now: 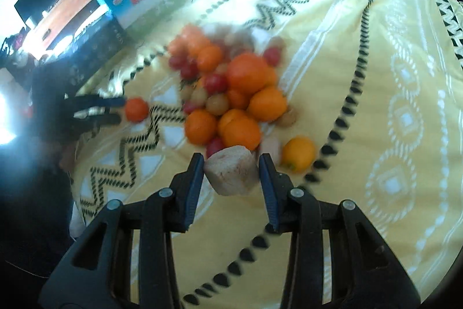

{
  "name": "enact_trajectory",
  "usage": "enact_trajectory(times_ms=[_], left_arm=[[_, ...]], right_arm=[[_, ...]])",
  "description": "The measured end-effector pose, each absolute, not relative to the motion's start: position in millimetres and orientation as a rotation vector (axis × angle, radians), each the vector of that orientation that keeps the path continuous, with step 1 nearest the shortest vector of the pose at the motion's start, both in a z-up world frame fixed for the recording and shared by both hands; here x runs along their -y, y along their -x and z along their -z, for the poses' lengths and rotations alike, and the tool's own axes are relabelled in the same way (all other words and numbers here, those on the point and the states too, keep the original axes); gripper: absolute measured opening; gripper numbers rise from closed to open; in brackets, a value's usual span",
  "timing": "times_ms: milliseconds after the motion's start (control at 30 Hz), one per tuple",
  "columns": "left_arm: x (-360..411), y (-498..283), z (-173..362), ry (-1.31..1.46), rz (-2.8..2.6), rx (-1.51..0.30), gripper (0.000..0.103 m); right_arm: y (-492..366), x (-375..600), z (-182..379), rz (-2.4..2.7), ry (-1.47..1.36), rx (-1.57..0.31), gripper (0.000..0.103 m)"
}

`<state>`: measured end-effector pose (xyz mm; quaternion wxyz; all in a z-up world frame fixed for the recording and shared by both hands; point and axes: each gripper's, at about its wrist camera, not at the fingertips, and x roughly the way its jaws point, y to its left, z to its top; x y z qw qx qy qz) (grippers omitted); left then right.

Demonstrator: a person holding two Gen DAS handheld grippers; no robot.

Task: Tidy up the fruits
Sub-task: 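Lift the orange and beige chunk and carry both to the steel basin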

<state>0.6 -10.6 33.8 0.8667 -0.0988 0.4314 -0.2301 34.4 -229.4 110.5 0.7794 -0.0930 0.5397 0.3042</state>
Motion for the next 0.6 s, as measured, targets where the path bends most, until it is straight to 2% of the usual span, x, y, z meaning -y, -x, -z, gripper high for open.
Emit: enact_trajectory(times_ms=[300, 467, 600], left_arm=[[22.3, -10.6, -15.6, 0.149, 0.456, -0.939, 0.058], [21.5, -9.5, -14.6, 0.139, 0.441, -0.948, 0.042], [18.3, -6.2, -20.2, 0.143, 0.439, -0.940, 0.039]], right_arm=[[-19.3, 220.9, -73.6, -0.614, 0.329, -1.235, 0.041], [-14.3, 215.6, -65.1, -0.595, 0.390, -1.247, 0.041], [-11.6, 213.7, -69.5, -0.573, 0.405, -1.224, 0.040]])
